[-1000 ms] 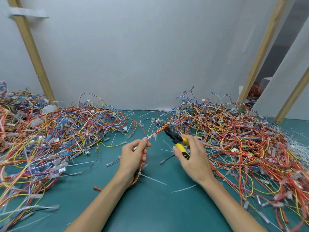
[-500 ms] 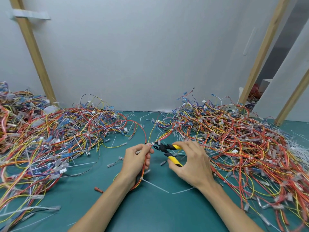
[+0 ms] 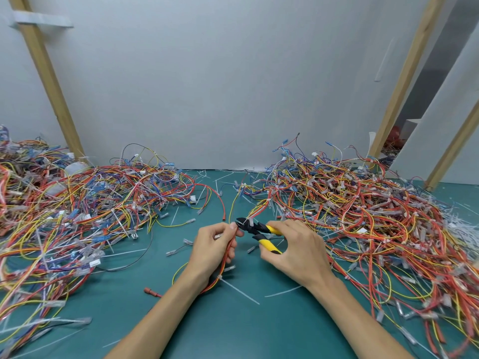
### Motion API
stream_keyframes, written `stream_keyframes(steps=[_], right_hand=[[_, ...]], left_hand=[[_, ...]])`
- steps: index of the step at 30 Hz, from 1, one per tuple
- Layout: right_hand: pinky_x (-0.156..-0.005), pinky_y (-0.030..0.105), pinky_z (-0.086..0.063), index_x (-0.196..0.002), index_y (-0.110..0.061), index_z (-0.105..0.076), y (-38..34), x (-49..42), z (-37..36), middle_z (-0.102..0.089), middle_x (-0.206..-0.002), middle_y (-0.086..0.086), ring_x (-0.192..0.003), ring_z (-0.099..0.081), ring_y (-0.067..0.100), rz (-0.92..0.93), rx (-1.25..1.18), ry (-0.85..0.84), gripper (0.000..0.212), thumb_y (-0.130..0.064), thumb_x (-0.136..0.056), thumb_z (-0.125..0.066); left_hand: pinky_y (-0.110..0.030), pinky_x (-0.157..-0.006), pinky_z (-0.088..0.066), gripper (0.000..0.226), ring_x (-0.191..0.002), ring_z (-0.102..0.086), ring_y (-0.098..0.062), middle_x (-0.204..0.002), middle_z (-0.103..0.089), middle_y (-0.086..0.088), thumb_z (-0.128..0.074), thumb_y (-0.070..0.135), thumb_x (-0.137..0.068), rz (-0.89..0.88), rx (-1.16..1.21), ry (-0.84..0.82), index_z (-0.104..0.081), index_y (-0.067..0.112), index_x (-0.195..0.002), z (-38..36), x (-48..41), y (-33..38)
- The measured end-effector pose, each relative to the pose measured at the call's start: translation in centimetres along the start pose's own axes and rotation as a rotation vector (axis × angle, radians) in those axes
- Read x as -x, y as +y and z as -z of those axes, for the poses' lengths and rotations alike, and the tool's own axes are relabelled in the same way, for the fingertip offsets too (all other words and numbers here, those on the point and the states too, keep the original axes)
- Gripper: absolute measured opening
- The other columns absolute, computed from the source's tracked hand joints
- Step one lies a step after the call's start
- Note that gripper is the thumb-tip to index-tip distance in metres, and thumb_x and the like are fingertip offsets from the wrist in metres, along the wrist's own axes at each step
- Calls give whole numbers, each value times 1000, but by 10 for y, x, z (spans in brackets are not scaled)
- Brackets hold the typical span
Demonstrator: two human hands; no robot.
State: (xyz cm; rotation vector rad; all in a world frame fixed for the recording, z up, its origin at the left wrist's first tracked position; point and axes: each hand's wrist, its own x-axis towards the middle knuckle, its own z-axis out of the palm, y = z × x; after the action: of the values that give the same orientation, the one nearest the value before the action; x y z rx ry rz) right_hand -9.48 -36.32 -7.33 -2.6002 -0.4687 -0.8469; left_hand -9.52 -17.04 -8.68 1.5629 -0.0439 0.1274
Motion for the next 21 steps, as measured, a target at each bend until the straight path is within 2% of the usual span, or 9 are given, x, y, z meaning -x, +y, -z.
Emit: stream_keyframes(steps=[6,9,11,13,14,17,21], right_hand=[[-63,30,-49,-106,-30,-71,4,0,0,-68,-86,-11,-84,-65,17,-15,10,-54,39,-50,-72,-73],[-65,31,-48,-110,-32,-67,6,1,-3,-66,-90,-11,-89,-63,17,-37,-5,-68,38,-54,-79,-68],[-68,32,-47,-114,-31,-64,7,1,-4,-65,-94,-10,-91,-61,18,-32,-16,-88,39,-55,-84,-63],[-70,33,-47,-117,-30,-61,6,1,-5,-64,-96,-10,-91,-60,18,-21,-33,-104,40,-58,-88,-56],[-69,33,-48,-118,-31,-59,5,1,-5,-63,-97,-10,-91,-59,17,-26,-46,-114,42,-61,-89,-50],[-63,32,-48,-108,-36,-56,3,1,-5,-61,-88,-13,-80,-59,13,-65,-72,-129,45,-71,-87,-35],[-57,31,-44,-89,-34,-54,6,0,-1,-56,-70,-15,-67,-53,10,-83,-56,-112,44,-75,-84,-37]], left_hand=[[-22,-40,-35,28,-42,-44,-13,-58,-52,2,-51,23,-100,-31,-41,14,-71,14,-82,-2,1,3],[-21,-46,-41,13,-42,-46,-9,-60,-56,13,-60,24,-92,-197,-372,64,-69,26,-83,0,3,4],[-17,-54,-38,11,-48,-49,-4,-65,-58,19,-61,24,-90,-298,-611,115,-67,32,-94,0,6,5],[-23,-60,-37,15,-58,-51,-1,-78,-60,20,-60,24,-91,-360,-679,151,-64,31,-105,-1,8,5],[-25,-61,-37,12,-60,-51,0,-80,-60,19,-60,24,-92,-391,-692,170,-61,30,-103,-2,9,5],[-30,-58,-40,3,-61,-49,-4,-75,-58,16,-60,30,-92,-459,-731,240,-59,28,-91,-3,10,7],[-30,-56,-44,10,-56,-48,-7,-70,-64,14,-64,32,-91,-480,-716,233,-65,25,-83,-2,11,7]])
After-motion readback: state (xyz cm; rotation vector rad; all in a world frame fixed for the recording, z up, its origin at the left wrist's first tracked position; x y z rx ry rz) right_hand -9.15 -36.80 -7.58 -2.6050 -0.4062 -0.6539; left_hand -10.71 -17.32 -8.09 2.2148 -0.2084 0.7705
